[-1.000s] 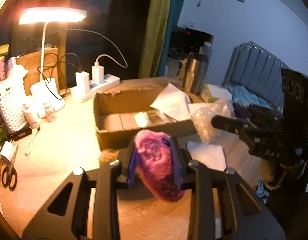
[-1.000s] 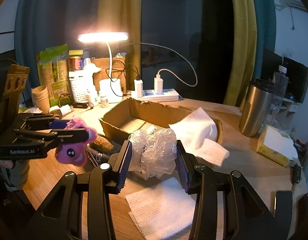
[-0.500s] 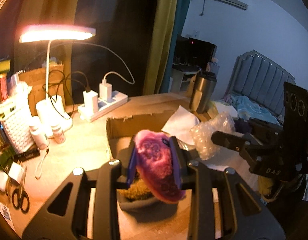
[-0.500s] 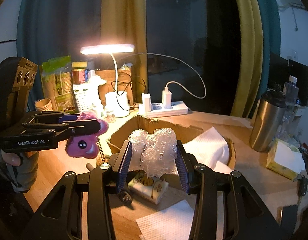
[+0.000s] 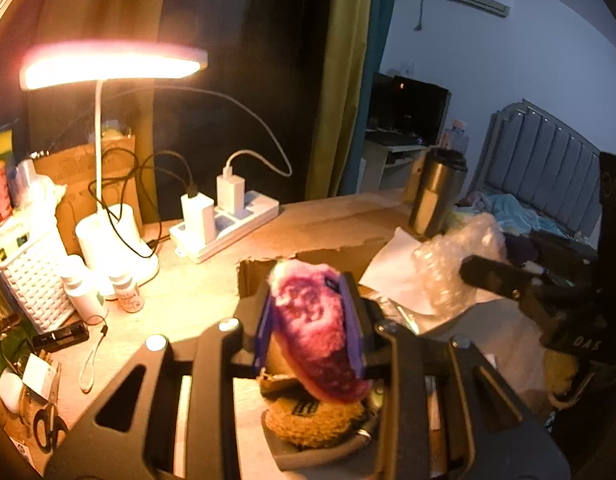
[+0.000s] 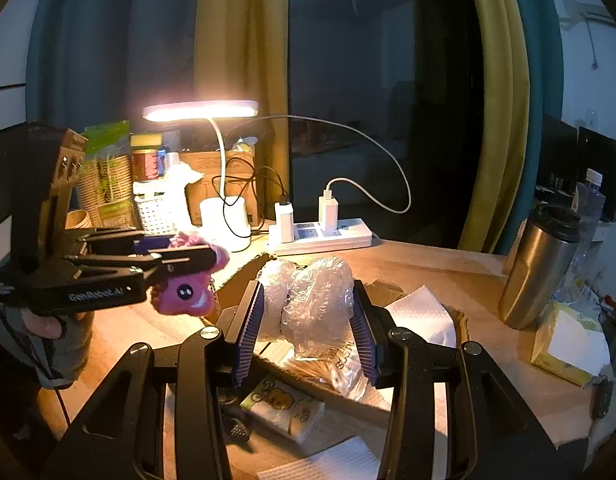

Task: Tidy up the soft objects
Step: 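Carry bubble wrap into the box with right gripper while left gripper carries pink plush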

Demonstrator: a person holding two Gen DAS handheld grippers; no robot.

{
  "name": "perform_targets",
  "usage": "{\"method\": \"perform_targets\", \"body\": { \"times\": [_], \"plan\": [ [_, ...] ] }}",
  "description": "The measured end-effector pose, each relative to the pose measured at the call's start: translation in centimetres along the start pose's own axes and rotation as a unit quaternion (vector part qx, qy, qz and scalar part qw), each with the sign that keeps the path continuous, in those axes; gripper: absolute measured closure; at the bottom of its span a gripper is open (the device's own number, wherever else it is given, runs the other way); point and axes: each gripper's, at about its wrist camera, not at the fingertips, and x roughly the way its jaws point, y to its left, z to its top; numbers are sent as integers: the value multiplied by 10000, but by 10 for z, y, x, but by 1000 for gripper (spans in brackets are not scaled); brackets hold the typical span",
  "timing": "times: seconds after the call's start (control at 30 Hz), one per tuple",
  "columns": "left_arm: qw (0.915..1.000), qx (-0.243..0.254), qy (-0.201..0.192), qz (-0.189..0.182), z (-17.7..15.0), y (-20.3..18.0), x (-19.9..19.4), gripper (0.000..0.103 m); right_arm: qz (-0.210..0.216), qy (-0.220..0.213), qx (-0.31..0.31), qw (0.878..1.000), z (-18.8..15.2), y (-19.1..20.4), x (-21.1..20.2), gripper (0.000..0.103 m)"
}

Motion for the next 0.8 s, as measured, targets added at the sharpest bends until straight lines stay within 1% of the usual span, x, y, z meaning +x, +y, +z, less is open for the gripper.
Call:
{"method": "perform_targets", "body": {
  "times": [0.23,0.33,0.43,0.53,0.57,0.63,0.67,0.73,0.8],
  "plan": [
    [9997,-160,190,-22,-4,11,30,71,-27,139,-1,9999,0,-6,19,58],
    [9992,-196,336,-28,-8,15,44,69,-30,181,1,9998,1,-8,26,58],
    [9987,-205,457,-18,-12,17,52,69,-19,216,11,9998,2,-8,33,58],
    [9982,-224,556,1,-15,18,58,66,3,250,-1,9997,4,-7,41,58],
    [9981,-236,571,11,-16,19,59,64,12,260,-6,9997,5,-7,42,58],
    [9978,-277,602,38,-16,20,61,51,27,292,-26,9996,7,-5,47,58],
    [9977,-301,611,55,-16,21,63,46,31,306,-37,9995,8,-4,49,58],
    [9972,-360,647,112,-19,24,66,45,37,342,-69,9994,10,-2,55,58],
    [9966,-469,677,51,-19,29,66,44,40,376,-88,9992,12,0,61,58]
  ]
}}
